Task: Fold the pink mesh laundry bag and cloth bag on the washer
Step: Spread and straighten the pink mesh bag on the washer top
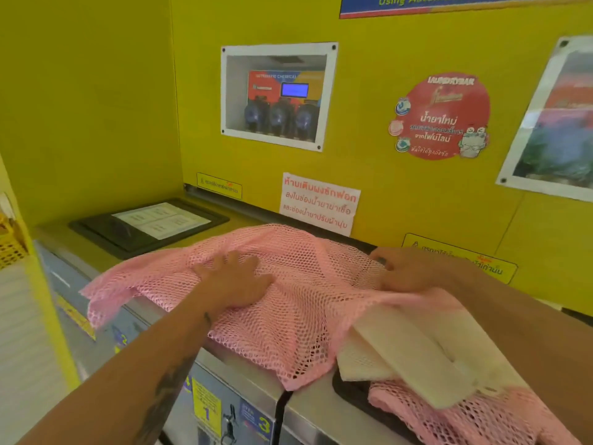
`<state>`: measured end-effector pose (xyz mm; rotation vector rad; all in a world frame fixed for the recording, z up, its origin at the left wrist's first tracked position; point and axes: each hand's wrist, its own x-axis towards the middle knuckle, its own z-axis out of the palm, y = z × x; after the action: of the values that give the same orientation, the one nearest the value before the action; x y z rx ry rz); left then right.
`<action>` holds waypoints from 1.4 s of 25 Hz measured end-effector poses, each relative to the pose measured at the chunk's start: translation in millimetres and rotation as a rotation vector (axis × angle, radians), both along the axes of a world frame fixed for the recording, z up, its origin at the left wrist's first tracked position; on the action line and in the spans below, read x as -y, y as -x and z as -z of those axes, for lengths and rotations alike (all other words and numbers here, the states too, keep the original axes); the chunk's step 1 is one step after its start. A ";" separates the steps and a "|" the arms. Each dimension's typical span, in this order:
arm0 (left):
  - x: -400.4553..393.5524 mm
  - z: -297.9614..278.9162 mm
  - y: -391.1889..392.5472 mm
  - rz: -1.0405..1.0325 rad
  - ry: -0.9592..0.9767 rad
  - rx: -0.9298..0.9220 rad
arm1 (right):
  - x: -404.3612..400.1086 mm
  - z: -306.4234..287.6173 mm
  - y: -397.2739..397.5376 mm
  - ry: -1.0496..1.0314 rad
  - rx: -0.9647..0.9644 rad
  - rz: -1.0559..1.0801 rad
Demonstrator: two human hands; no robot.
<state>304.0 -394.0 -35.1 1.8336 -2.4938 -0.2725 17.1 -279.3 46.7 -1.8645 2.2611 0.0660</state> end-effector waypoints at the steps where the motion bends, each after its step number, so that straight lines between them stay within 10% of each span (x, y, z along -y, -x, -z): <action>1: 4.1 -1.0 -1.2 -0.055 0.021 0.016 | -8.9 -2.4 2.3 0.049 0.031 -0.001; 8: -17.4 -13.4 20.7 -0.315 -0.018 0.187 | -47.4 1.4 -18.3 0.183 0.315 -0.105; 12: -25.2 -23.5 12.8 -0.260 -0.021 0.246 | -57.9 6.4 -3.0 -0.124 0.062 -0.061; 17: -52.1 -48.8 20.1 0.039 0.079 0.054 | -58.7 -2.1 -13.4 0.232 -0.285 -0.055; 26: -68.6 -20.0 -13.7 -0.019 -0.059 0.193 | -7.9 23.6 -73.3 -0.091 -0.078 -0.174; 35: -58.5 -45.4 -31.8 -0.123 0.197 0.188 | 7.1 6.9 -115.2 0.284 0.173 -0.264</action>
<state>335.7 -335.5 10.3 2.0012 -2.4029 0.1514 132.3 -286.4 39.8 -2.2050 1.9818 -0.3791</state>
